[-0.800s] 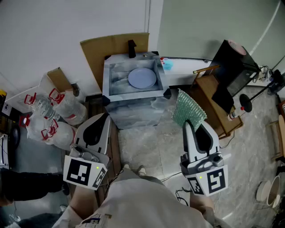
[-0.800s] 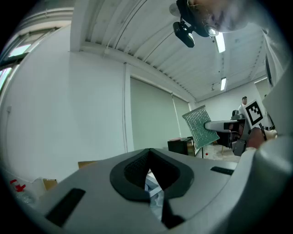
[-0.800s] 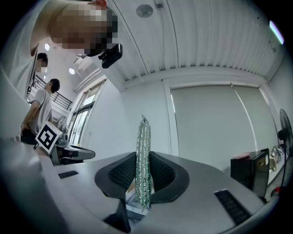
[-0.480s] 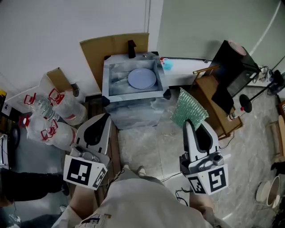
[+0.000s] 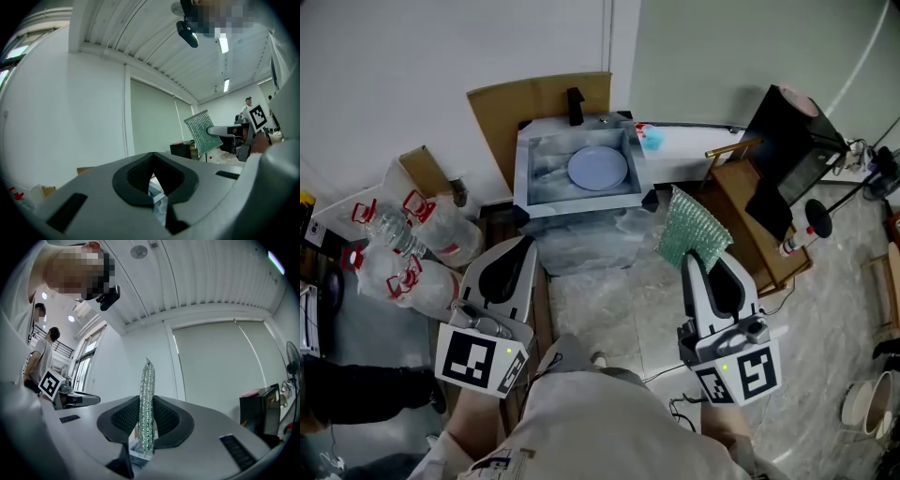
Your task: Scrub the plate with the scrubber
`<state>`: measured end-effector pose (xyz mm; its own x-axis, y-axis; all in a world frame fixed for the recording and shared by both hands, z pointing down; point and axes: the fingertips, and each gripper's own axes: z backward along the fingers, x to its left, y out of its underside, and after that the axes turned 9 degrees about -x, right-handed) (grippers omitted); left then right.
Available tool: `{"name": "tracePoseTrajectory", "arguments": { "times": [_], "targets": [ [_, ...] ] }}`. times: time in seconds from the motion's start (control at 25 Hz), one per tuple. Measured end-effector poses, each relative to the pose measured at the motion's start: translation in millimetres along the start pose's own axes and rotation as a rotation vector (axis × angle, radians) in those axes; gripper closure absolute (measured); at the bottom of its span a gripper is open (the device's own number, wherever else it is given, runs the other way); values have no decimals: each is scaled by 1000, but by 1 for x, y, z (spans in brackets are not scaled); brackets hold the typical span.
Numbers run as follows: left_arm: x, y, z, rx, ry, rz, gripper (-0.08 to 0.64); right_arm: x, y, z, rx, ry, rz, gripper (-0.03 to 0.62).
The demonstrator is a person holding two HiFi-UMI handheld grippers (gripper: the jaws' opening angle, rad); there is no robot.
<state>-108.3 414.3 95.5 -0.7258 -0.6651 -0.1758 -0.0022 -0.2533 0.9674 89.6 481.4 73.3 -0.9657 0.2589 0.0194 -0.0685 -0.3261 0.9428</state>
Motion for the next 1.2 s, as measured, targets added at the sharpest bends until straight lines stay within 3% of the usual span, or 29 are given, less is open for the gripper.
{"name": "tracePoseTrajectory", "arguments": {
  "times": [0.48,0.8,1.2],
  "targets": [
    [10,22,-26,-19,10,32,545,-7,30,-25,31,-32,24,491],
    [46,46,-63,-12,3,31,545,-22,61,-78,60,-36,28,491],
    [105,114,-146,93,75,74,545,-59,135,-174,176,-9,-100,491]
  ]
}}
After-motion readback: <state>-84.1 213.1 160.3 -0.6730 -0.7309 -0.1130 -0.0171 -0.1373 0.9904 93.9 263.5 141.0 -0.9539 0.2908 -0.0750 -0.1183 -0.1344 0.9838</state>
